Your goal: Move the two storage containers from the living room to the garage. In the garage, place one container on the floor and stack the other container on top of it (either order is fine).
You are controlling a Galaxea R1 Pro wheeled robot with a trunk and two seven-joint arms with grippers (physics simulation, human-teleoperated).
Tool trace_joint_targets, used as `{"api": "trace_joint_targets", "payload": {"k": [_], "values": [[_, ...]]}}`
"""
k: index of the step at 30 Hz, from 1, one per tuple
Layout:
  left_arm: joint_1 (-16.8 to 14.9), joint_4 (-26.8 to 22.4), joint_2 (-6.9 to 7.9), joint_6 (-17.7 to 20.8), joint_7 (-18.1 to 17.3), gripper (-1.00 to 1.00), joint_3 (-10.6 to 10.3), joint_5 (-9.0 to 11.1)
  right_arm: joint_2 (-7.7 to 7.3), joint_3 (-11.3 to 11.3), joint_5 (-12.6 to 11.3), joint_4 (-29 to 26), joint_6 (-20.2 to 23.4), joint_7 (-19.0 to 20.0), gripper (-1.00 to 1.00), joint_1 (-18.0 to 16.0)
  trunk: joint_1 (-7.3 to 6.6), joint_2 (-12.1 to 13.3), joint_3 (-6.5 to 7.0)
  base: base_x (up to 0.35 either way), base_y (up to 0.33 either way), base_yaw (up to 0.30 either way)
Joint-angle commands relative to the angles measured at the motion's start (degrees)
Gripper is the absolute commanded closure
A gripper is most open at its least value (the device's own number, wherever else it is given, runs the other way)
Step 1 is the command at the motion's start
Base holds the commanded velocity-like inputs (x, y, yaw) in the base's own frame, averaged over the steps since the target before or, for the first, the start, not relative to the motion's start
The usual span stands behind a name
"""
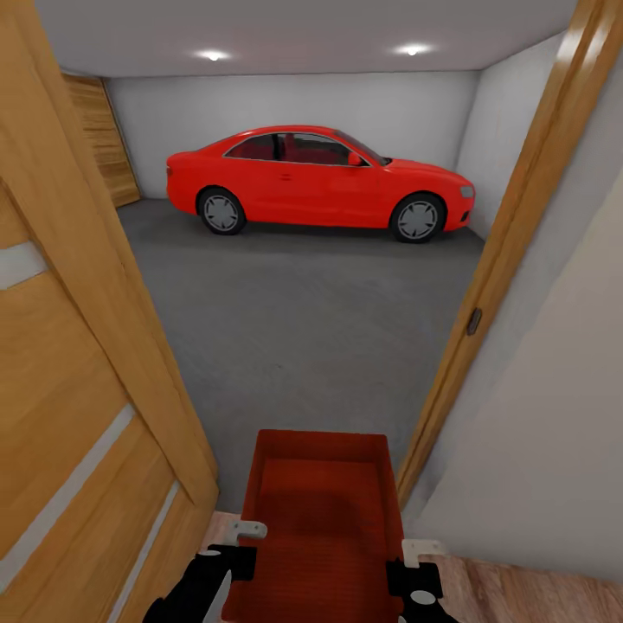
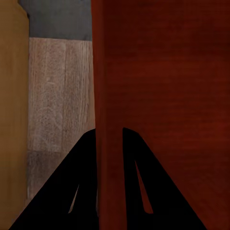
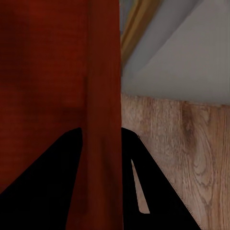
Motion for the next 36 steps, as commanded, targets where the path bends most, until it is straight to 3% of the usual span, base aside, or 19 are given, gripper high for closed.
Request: {"api": "trace_joint_targets", "payload": {"k": [1, 7, 30, 36], "values": [[0.0, 1.1, -0.03, 0.2, 0.2, 1.0, -0.7, -0.6, -0.05, 0.3, -0.4, -1.4, 0.0, -0.4, 1.0, -0.1, 0.01, 0.0, -0.05, 0.108, 0.294, 0.0], [0.0, 1.1, -0.03, 0.2, 0.2, 1.0, -0.7, -0.7, -0.12, 0.3, -0.4, -1.4, 0.0, -0.4, 1.0, -0.1, 0.01, 0.0, -0.05, 0.086, 0.224, 0.0], [0.0, 1.1, -0.02, 0.2, 0.2, 1.0, -0.7, -0.8, 0.03, 0.3, -0.4, -1.4, 0.0, -0.5, 1.0, -0.1, 0.01, 0.0, -0.05, 0.003, 0.008, -0.091], [0.0, 1.1, -0.03, 0.2, 0.3, 1.0, -0.7, -0.8, 0.03, 0.3, -0.4, -1.4, 0.0, -0.5, 1.0, -0.1, 0.01, 0.0, -0.05, 0.0, 0.22, -0.004]]}}
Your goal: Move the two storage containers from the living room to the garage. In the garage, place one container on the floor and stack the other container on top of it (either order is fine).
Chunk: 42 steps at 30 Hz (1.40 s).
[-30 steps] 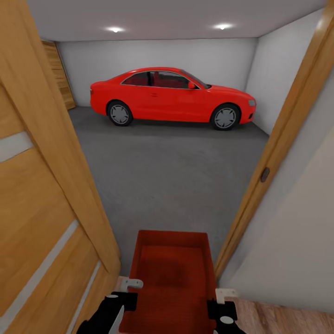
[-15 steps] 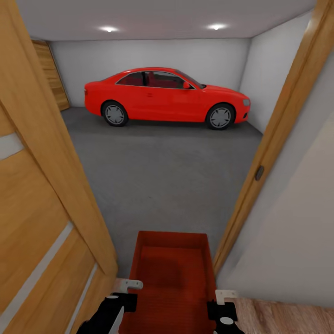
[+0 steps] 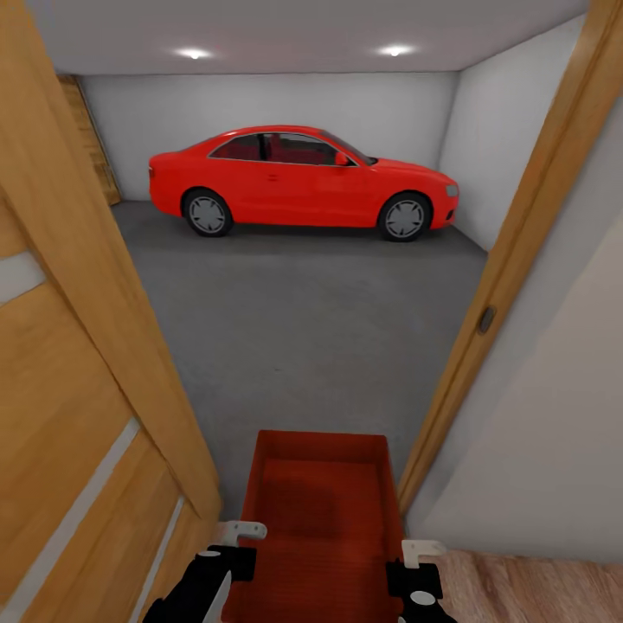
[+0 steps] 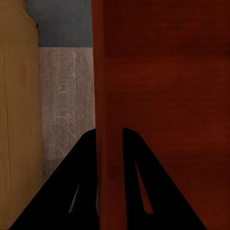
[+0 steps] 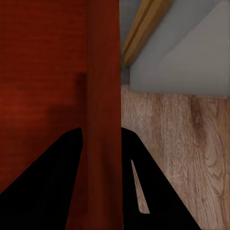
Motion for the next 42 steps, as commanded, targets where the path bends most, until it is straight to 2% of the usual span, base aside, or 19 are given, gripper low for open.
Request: {"api": "trace_joint_targets", "payload": {"k": [1, 26, 42], "values": [[0.0, 0.8, -0.04, 0.2, 0.2, 1.0, -0.8, -0.8, -0.05, 0.3, -0.4, -1.6, 0.0, -0.5, 1.0, -0.1, 0.0, 0.0, -0.05, 0.0, 0.249, -0.001], [0.0, 0.8, -0.04, 0.2, 0.2, 1.0, -0.8, -0.8, -0.13, 0.3, -0.4, -1.6, 0.0, -0.5, 1.0, -0.1, 0.0, 0.0, -0.05, 0.001, 0.022, 0.0], [0.0, 0.8, 0.04, 0.2, 0.3, 1.0, -0.8, -0.8, -0.21, 0.3, -0.4, -1.6, 0.0, -0.5, 1.0, -0.1, 0.0, 0.0, -0.05, 0.295, 0.0, 0.0]]}}
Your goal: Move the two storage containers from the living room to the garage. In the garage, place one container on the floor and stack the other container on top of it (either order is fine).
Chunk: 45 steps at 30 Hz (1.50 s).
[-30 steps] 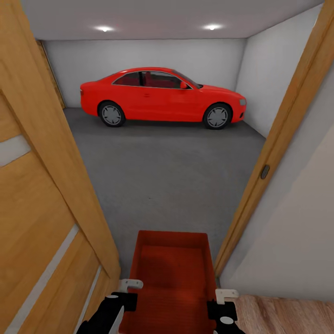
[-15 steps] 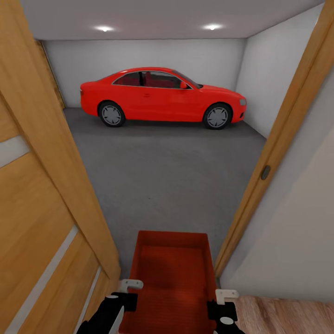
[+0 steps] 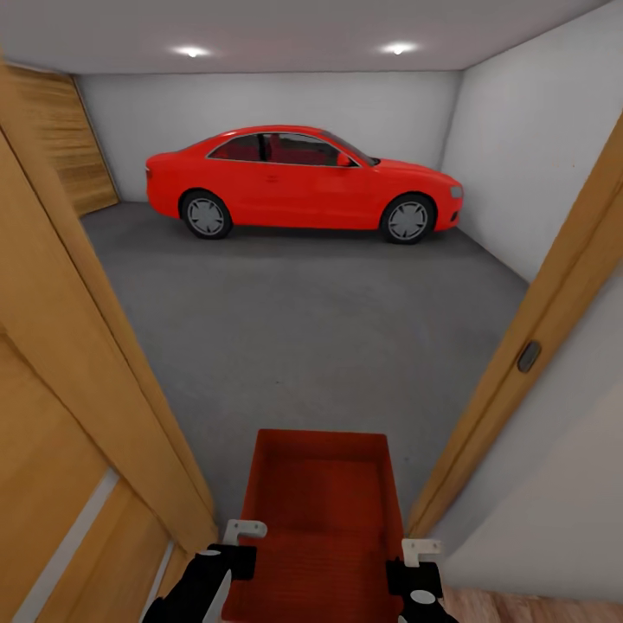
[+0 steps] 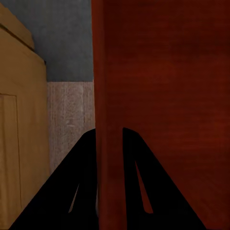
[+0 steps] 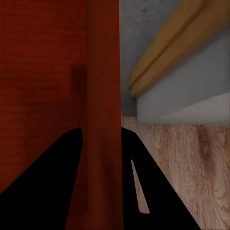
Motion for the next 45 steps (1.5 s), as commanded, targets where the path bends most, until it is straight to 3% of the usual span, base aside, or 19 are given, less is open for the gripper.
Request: {"api": "trace_joint_targets", "payload": {"k": [1, 45], "values": [[0.0, 1.2, -0.02, 0.2, 0.3, 1.0, -0.6, -1.0, -0.07, 0.2, -0.2, -1.1, 0.0, -0.4, 1.0, -0.1, 0.03, 0.0, -0.05, 0.322, 0.0, 0.0], [0.0, 1.3, -0.02, 0.2, 0.3, 1.0, -0.6, -0.9, -0.08, 0.2, -0.2, -1.1, 0.0, -0.4, 1.0, -0.1, 0.03, 0.0, -0.05, 0.322, 0.0, 0.0]]}}
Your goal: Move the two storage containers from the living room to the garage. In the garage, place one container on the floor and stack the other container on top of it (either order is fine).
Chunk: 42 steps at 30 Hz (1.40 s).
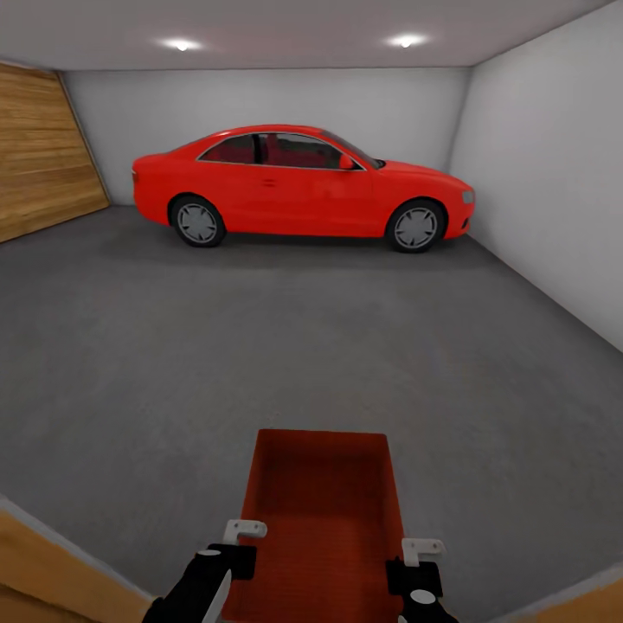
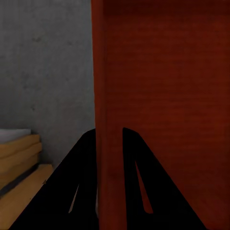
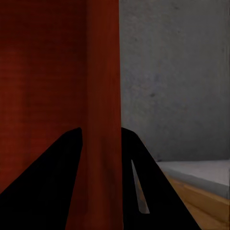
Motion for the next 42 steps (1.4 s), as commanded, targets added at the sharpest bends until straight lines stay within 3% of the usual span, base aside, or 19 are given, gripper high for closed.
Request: {"api": "trace_joint_targets", "payload": {"k": [1, 42], "values": [[0.0, 1.3, -0.02, 0.2, 0.3, 1.0, -0.6, -0.9, -0.07, 0.2, -0.3, -1.1, 0.0, -0.4, 1.0, -0.1, 0.03, 0.0, -0.05, 0.322, 0.0, 0.0], [0.0, 1.3, -0.02, 0.2, 0.3, 1.0, -0.6, -0.9, -0.07, 0.2, -0.3, -1.1, 0.0, -0.4, 1.0, -0.1, 0.03, 0.0, -0.05, 0.322, 0.0, 0.0]]}}
